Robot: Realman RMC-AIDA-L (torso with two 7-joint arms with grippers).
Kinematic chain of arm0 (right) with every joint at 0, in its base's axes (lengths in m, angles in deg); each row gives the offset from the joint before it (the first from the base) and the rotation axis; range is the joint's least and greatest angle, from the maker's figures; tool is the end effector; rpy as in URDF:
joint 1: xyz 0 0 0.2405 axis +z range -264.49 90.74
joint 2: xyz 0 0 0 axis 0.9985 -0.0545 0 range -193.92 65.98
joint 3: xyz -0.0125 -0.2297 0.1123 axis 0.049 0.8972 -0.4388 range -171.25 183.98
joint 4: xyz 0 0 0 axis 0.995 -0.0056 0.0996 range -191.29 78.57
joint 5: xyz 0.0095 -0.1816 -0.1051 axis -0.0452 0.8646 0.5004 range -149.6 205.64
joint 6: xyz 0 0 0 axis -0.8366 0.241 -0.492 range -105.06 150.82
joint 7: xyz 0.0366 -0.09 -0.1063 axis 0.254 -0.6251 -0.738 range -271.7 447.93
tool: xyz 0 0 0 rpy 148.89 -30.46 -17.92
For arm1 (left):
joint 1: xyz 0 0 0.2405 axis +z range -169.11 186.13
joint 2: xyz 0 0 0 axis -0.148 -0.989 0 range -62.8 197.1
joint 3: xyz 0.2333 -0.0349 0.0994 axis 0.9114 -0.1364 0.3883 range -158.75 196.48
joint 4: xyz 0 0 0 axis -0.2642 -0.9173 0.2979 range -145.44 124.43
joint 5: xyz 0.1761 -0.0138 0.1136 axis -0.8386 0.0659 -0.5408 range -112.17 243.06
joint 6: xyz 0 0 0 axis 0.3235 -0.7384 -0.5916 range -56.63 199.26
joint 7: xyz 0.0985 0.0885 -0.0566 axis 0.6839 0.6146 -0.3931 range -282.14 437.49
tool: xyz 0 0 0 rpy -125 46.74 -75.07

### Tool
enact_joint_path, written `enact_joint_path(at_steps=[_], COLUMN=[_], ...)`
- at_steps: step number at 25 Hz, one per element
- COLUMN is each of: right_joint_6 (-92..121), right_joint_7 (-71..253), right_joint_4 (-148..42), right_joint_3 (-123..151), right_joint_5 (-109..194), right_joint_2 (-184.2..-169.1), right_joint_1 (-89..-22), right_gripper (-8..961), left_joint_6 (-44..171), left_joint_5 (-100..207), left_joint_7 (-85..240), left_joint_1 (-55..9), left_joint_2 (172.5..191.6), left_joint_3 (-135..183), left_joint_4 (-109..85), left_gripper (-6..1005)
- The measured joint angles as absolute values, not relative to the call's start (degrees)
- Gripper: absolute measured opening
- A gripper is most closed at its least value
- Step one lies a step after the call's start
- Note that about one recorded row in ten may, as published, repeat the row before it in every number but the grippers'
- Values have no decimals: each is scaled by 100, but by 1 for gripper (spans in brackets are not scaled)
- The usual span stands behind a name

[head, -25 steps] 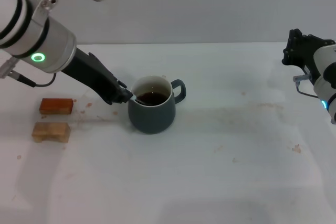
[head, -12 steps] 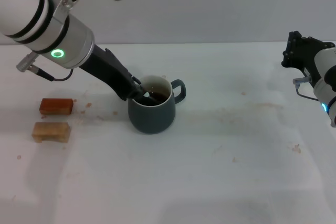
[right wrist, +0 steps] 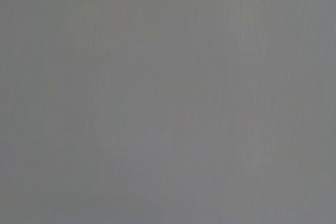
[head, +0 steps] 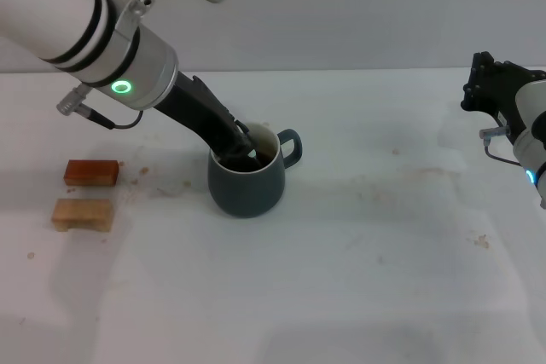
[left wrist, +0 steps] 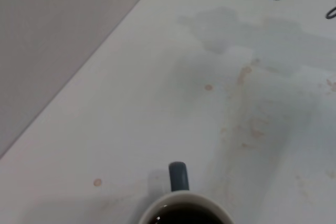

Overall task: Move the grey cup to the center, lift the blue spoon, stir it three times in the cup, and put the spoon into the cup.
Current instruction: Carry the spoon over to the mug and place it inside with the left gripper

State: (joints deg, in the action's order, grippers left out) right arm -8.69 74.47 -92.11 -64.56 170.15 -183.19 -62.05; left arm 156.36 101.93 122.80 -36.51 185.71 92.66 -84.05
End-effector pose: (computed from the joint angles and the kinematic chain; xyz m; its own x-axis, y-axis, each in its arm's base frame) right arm 0.2707 0.3946 -0.0303 0.7959 -0.1129 -0.5949 -0.6055 -0.1555 -0.7805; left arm -0.1165 0.3957 0.0074 0.9072 0.3997 -0.1317 0.3250 -0.8643 -0.3839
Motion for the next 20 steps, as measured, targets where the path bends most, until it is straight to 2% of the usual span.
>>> enact_joint_path(at_steps=[20], right_joint_6=[-858], right_joint_7=[7308], right_joint_4=[-9415], right_joint_3=[-6456], right_joint_5=[17014], right_joint_2=[-18310], right_joint_1=[-6332], right_gripper=[29], left_joint_6=[15222], left_joint_5=[9799], left_joint_7=[12452], left_joint_1=[-3546], left_joint_2=[18516], left_joint_3=[9193], left_joint_4=[-8213], left_gripper=[180])
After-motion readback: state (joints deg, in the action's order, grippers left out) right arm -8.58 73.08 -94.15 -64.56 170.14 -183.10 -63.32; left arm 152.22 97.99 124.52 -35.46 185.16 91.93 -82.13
